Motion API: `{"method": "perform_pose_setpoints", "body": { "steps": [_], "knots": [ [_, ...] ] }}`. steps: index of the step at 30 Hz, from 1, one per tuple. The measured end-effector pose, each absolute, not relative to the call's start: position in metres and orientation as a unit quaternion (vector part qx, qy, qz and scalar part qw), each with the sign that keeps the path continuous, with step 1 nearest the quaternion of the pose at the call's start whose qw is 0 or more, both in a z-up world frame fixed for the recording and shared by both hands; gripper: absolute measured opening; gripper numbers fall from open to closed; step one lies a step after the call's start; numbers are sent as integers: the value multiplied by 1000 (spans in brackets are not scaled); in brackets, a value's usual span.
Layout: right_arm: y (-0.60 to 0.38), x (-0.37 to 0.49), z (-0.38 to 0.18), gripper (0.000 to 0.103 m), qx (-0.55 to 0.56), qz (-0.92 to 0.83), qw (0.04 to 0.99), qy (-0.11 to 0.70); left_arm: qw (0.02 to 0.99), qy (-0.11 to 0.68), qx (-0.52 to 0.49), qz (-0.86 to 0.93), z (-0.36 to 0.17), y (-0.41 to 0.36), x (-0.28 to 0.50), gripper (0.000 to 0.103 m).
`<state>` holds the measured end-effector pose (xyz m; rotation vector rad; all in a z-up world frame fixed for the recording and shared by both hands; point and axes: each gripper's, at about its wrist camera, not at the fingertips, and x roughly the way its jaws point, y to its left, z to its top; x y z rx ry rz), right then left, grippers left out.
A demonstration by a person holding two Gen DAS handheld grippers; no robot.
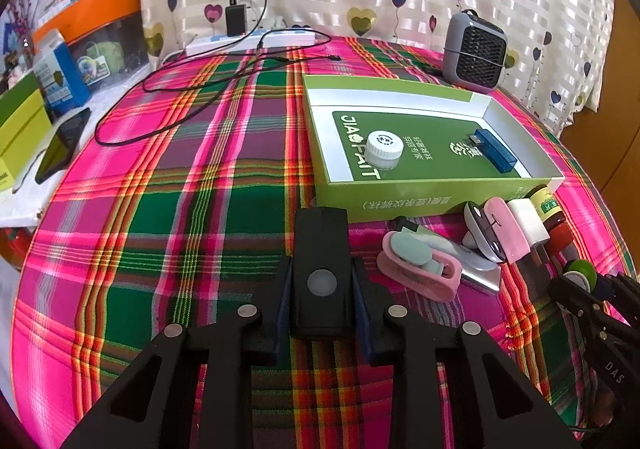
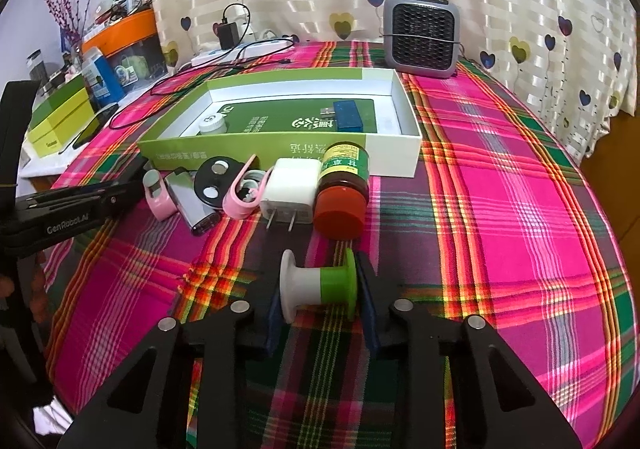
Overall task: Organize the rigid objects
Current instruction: 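Grasp the black rectangular device with the left gripper while the right gripper grasps the white-green spool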
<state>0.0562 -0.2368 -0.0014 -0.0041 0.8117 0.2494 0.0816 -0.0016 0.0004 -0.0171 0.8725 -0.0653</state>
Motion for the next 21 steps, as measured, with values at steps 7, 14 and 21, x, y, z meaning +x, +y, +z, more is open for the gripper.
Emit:
{"method": "perform_pose_setpoints", "body": {
  "steps": [7,14,21],
  "knots": [
    [-237,56,-1,33,-4,120,911,394,906,423,-9,-32,1,-2,81,26],
    [-237,57,-1,33,-5,120,911,394,906,423,-9,-32,0,-1,81,26],
    [-238,56,1,33,5,125,912,391,904,424,-17,-39,1,-3,78,26]
  ]
}}
